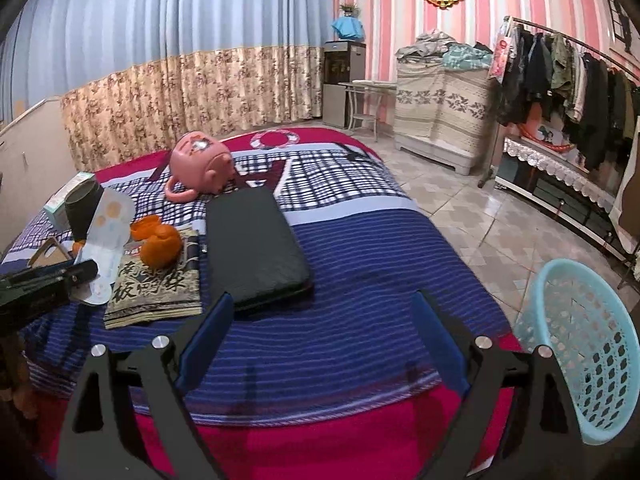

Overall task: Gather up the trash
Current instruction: 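Grasp the white paper card with the left tool while the right tool grasps an orange peel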

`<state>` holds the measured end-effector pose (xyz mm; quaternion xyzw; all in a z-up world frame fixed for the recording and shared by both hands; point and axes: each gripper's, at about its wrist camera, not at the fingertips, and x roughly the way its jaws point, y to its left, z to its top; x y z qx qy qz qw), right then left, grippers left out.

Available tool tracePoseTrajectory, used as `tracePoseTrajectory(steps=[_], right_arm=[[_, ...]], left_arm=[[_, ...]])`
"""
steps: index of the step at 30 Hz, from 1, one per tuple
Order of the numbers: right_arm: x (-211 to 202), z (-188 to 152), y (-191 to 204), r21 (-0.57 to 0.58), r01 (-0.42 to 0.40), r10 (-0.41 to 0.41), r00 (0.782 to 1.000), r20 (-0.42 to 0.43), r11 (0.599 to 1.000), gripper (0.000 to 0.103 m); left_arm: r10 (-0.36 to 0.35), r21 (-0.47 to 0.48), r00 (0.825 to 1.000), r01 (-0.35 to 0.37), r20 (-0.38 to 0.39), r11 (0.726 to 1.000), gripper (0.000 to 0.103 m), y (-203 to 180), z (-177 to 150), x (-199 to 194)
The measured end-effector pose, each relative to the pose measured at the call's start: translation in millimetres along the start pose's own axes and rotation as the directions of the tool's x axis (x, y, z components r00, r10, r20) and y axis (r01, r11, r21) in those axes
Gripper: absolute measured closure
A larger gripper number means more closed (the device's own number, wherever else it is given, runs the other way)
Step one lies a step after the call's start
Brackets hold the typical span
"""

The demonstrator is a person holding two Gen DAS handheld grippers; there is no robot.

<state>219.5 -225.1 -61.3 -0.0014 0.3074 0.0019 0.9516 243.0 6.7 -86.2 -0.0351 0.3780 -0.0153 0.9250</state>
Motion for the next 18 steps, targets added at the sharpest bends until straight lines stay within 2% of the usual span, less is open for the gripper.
tracePoseTrajectory(steps=[5, 10, 18], right_arm=[[4, 3, 14, -0.027, -0.023, 0.023, 1.0, 0.0, 0.999, 0.015], [9, 7, 28, -0.039, -0.053, 0.053, 0.999, -0.002, 0.998, 0.015], [15, 8, 53, -0.079, -0.099, 0.098, 0.995, -0.015, 0.992, 0.015]], left_arm=[[0.022, 0.029, 0.998, -0.024, 0.054, 0.999, 0.095, -1, 5, -15], [0.033, 0.039, 0.994, -0.037, 0.108, 0.999, 0.096, 8, 10, -35], [0.036, 0.004, 0.994, -0.036, 0.099, 0.999, 0.096, 35, 1, -45]])
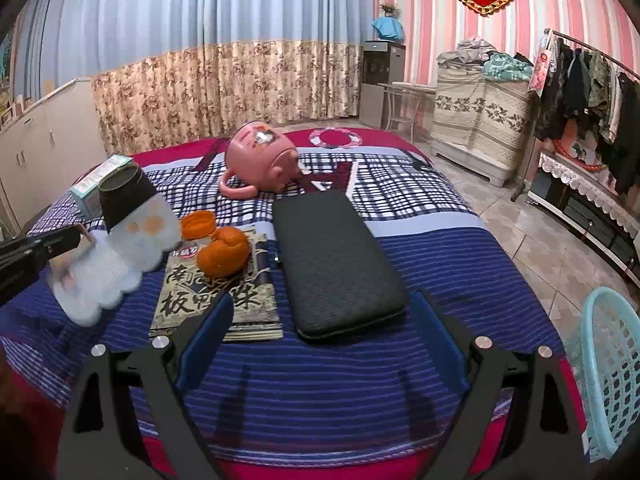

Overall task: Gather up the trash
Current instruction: 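Grasp the white paper card with the left tool while the right tool grasps an orange peel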

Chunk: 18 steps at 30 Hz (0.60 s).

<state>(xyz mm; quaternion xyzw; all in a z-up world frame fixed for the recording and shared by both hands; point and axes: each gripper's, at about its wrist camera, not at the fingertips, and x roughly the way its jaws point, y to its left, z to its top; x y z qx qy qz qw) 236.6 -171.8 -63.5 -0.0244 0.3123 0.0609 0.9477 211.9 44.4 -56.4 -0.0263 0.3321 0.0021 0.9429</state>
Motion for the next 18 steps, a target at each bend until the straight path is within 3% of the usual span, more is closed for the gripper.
tracePoseTrajectory(steps=[2, 4, 6, 9, 14, 16, 18], right_arm=[[1, -2, 3, -0.005, -0.003, 0.003, 1.0, -0.004, 1.0, 0.015], [1, -3, 4, -0.008, -0.001, 0.001, 1.0, -0.006, 1.0, 0.015], [0, -4, 3, -0.004, 0.001, -0.001, 1.0, -0.008, 1.0, 0.015], [-2, -4, -1, 0.004, 0.008, -0.008, 1.0, -0.008, 1.0, 0.015], [1, -5, -6, 0.023, 0.018, -0.018, 1.0, -0.018, 1.0, 0.015], [2, -5, -6, 0.024, 0.019, -0.019, 1.0, -0.019, 1.0, 0.015], [2, -5, -6, 0.02, 0.018, -0.018, 1.0, -0.019, 1.0, 0.015]], left_arm=[[0.004, -0.001, 1.0, -0.004, -0.016, 1.0, 0.094, 4, -7, 2], [0.006, -0.003, 0.999, -0.006, -0.035, 1.0, 0.083, 7, -12, 4], [0.008, -0.011, 0.999, -0.009, -0.038, 1.0, 0.047, 9, -16, 5], [-0.022, -0.026, 0.999, 0.021, -0.03, 0.999, 0.033, 11, -20, 2], [-0.052, 0.009, 0.994, 0.053, -0.091, 0.999, 0.034, -4, -28, 12], [-0.057, 0.023, 0.993, 0.059, -0.102, 0.998, 0.048, -10, -30, 13], [-0.053, 0.036, 0.992, 0.058, -0.117, 0.998, 0.084, -13, -32, 15]])
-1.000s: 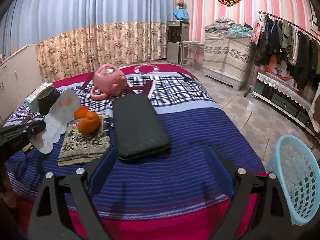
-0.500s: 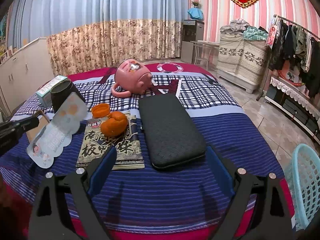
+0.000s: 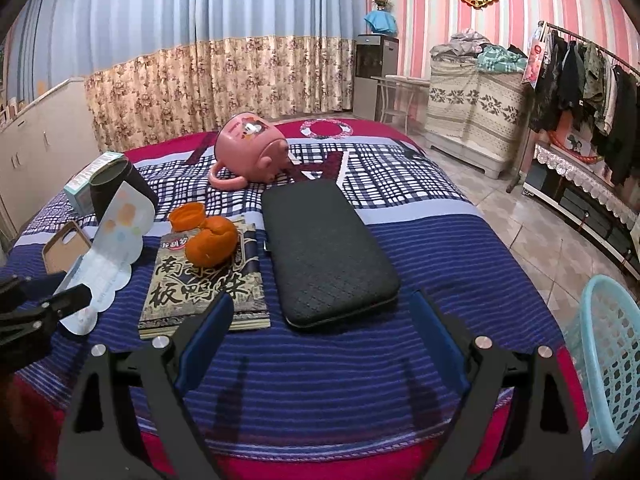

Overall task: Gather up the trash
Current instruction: 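Grasp the white paper card with the left tool while the right tool grasps an orange peel, then lift and carry the paper card and orange peel over the basket with both tools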

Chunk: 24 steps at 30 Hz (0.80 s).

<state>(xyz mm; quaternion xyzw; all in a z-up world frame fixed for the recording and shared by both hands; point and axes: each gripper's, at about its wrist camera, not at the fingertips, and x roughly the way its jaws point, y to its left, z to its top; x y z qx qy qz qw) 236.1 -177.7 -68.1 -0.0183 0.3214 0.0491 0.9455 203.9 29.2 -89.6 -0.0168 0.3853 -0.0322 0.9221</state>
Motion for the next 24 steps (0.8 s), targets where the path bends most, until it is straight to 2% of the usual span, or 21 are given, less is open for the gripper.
tracePoseTrajectory(steps=[1, 3, 6, 11, 14, 16, 17, 19, 21, 24], right_arm=[[0, 0, 0, -0.001, -0.001, 0.001, 1.0, 0.002, 1.0, 0.015], [2, 3, 3, -0.012, -0.006, 0.006, 1.0, 0.003, 1.0, 0.015], [6, 9, 12, -0.042, -0.021, 0.022, 1.0, 0.01, 0.999, 0.015], [18, 25, 32, -0.077, -0.074, 0.075, 0.997, 0.003, 0.994, 0.015], [34, 28, 50, -0.119, -0.099, 0.097, 0.995, -0.027, 0.988, 0.017], [48, 28, 61, -0.152, -0.114, 0.105, 0.992, -0.066, 0.982, 0.028], [54, 28, 63, -0.159, -0.119, 0.106, 0.99, -0.089, 0.98, 0.039], [64, 28, 66, -0.15, -0.141, 0.122, 0.984, -0.127, 0.979, 0.054], [60, 28, 65, -0.138, -0.152, 0.137, 0.984, -0.111, 0.979, 0.069], [45, 27, 56, -0.122, -0.166, 0.156, 0.984, -0.088, 0.979, 0.078]], left_arm=[[0.001, -0.002, 1.0, -0.001, -0.002, 1.0, 0.084, 0, 0, 0], [-0.001, -0.011, 1.0, 0.001, 0.016, 1.0, 0.09, 3, 1, -4], [0.011, -0.015, 0.998, -0.01, 0.065, 1.0, 0.095, 9, 6, -18], [0.048, -0.014, 0.991, -0.046, 0.123, 0.999, 0.095, 20, 14, -39], [0.069, -0.021, 0.99, -0.067, 0.119, 0.998, 0.095, 29, 15, -43], [0.081, -0.022, 0.991, -0.079, 0.11, 0.997, 0.095, 30, 13, -42], [0.092, -0.024, 0.991, -0.09, 0.101, 0.996, 0.095, 33, 12, -41], [0.1, -0.032, 0.991, -0.098, 0.09, 0.995, 0.095, 36, 10, -40], [0.104, -0.039, 0.991, -0.101, 0.089, 0.994, 0.095, 38, 9, -42], [0.104, -0.033, 0.989, -0.102, 0.1, 0.994, 0.096, 33, 12, -46]])
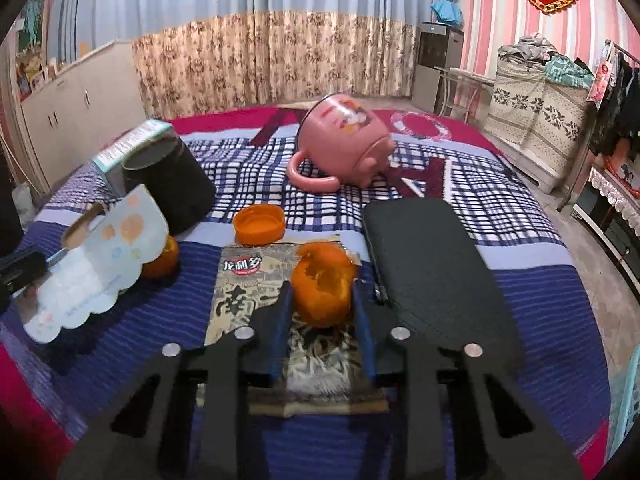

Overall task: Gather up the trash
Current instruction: 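Lift and carry the paper card and orange peel over the basket with both tools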

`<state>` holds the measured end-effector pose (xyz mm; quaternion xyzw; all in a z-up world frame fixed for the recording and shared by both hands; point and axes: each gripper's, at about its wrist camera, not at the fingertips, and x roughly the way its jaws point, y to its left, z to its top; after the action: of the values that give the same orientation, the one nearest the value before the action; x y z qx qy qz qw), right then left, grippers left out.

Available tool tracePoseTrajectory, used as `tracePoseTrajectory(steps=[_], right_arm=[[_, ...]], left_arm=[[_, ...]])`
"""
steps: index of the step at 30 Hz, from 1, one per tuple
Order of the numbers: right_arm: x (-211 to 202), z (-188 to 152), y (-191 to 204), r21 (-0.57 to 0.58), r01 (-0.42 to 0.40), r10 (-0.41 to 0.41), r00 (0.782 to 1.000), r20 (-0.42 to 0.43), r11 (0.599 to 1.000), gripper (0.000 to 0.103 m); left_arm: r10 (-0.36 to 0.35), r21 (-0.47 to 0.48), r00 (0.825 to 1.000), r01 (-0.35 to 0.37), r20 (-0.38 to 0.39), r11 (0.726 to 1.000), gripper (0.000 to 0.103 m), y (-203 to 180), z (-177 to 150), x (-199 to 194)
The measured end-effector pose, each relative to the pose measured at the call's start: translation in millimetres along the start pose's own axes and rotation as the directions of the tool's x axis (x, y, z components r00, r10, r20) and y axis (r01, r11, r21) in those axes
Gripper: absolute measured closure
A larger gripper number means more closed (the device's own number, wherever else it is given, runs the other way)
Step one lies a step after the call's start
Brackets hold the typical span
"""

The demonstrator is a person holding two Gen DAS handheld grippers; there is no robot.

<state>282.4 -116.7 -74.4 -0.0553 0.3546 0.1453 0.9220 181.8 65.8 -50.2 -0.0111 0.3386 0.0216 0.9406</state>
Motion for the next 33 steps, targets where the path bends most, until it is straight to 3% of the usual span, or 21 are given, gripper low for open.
tracePoseTrajectory(steps=[7, 8, 14, 19, 24, 25, 26, 27, 28, 29, 30, 33], right_arm=[[-50, -26, -36, 0.061, 0.024, -0.027, 0.999, 0.042, 0.998, 0.08], [-57, -31, -44, 0.074, 0.034, -0.038, 0.998, 0.048, 0.997, 0.081], [-94, -50, -86, 0.164, 0.074, -0.087, 0.993, 0.076, 0.984, 0.081], [-103, -65, -114, 0.222, 0.107, -0.12, 0.992, 0.049, 0.969, 0.081], [-94, -81, -128, 0.244, 0.113, -0.111, 0.994, -0.02, 0.963, 0.081], [-91, -86, -126, 0.24, 0.119, -0.115, 0.993, -0.033, 0.964, 0.081], [-88, -88, -127, 0.239, 0.122, -0.115, 0.992, -0.045, 0.963, 0.08], [-85, -91, -128, 0.243, 0.119, -0.109, 0.992, -0.057, 0.963, 0.08], [-86, -94, -129, 0.246, 0.117, -0.106, 0.993, -0.057, 0.962, 0.079], [-88, -96, -130, 0.247, 0.119, -0.109, 0.993, -0.053, 0.962, 0.071], [-90, -99, -130, 0.245, 0.127, -0.118, 0.992, -0.051, 0.961, 0.059], [-97, -101, -131, 0.246, 0.134, -0.129, 0.991, -0.036, 0.96, 0.047]], left_arm=[[-0.055, 0.046, 0.996, 0.052, 0.069, 0.998, 0.098, -31, 15, -20], [-0.071, 0.057, 0.994, 0.066, 0.078, 0.996, 0.103, -38, 18, -22], [-0.138, 0.106, 0.986, 0.128, 0.091, 0.986, 0.103, -77, 24, -29], [-0.134, 0.121, 0.989, 0.127, 0.056, 0.985, 0.103, -93, 14, -22], [-0.097, 0.095, 0.995, 0.094, 0.023, 0.991, 0.101, -75, 3, -14], [-0.089, 0.089, 0.996, 0.087, 0.017, 0.992, 0.097, -70, 2, -12], [-0.074, 0.082, 0.997, 0.073, 0.012, 0.994, 0.082, -64, -1, -10], [-0.061, 0.076, 0.998, 0.06, 0.012, 0.995, 0.059, -58, -1, -8], [-0.048, 0.072, 0.999, 0.047, 0.014, 0.996, 0.049, -54, -2, -7], [-0.035, 0.068, 0.999, 0.034, 0.016, 0.997, 0.037, -49, -3, -6], [-0.03, 0.066, 0.999, 0.029, 0.016, 0.997, 0.032, -45, -5, -5], [-0.008, 0.063, 1.0, 0.009, -0.01, 0.998, 0.024, -36, -11, 4]])
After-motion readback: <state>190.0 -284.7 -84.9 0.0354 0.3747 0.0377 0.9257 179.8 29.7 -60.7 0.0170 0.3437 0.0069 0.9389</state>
